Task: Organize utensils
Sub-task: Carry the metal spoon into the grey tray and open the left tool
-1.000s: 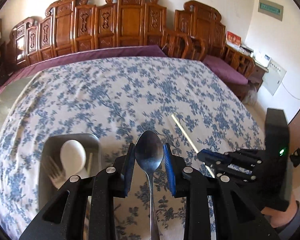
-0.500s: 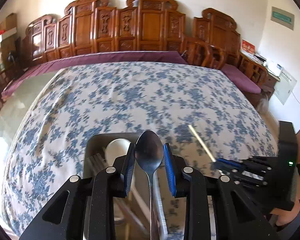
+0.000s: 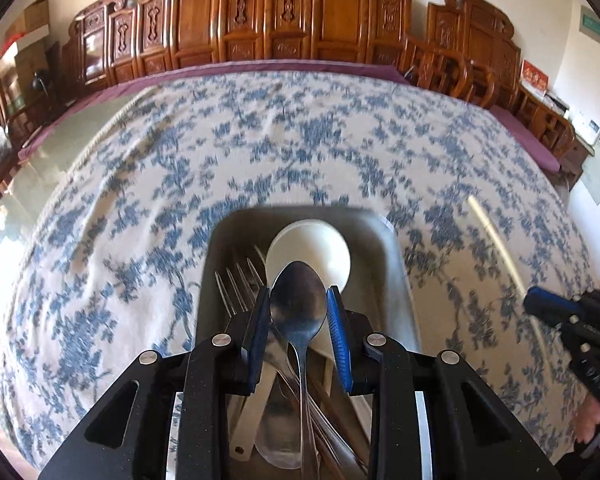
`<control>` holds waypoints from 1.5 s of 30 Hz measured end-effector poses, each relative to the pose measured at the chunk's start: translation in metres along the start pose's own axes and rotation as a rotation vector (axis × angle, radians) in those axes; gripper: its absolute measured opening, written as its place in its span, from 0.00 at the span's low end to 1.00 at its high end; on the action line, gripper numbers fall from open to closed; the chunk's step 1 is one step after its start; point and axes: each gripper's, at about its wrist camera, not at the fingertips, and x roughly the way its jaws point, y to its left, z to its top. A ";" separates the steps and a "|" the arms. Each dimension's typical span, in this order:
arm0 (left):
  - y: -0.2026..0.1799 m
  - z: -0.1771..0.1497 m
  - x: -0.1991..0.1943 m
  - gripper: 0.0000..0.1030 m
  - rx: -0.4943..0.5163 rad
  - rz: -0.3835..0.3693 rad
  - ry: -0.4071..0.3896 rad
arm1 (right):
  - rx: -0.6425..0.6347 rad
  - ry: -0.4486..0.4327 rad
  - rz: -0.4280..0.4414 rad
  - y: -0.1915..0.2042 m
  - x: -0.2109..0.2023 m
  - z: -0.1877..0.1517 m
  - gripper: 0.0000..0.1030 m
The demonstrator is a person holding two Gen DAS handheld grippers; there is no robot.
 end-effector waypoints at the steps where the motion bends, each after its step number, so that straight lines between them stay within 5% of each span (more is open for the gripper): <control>1: -0.001 -0.001 0.002 0.26 0.002 0.000 0.004 | 0.003 0.000 -0.001 -0.001 0.000 0.000 0.06; 21: -0.015 -0.002 0.003 0.26 0.042 -0.010 0.045 | 0.015 -0.005 -0.001 -0.001 -0.001 -0.002 0.06; 25: -0.011 -0.006 -0.013 0.34 0.054 -0.013 0.026 | 0.014 -0.013 0.007 0.005 -0.005 0.000 0.06; 45: 0.049 -0.033 -0.074 0.36 0.024 -0.001 -0.035 | 0.012 -0.022 0.129 0.097 -0.004 0.024 0.06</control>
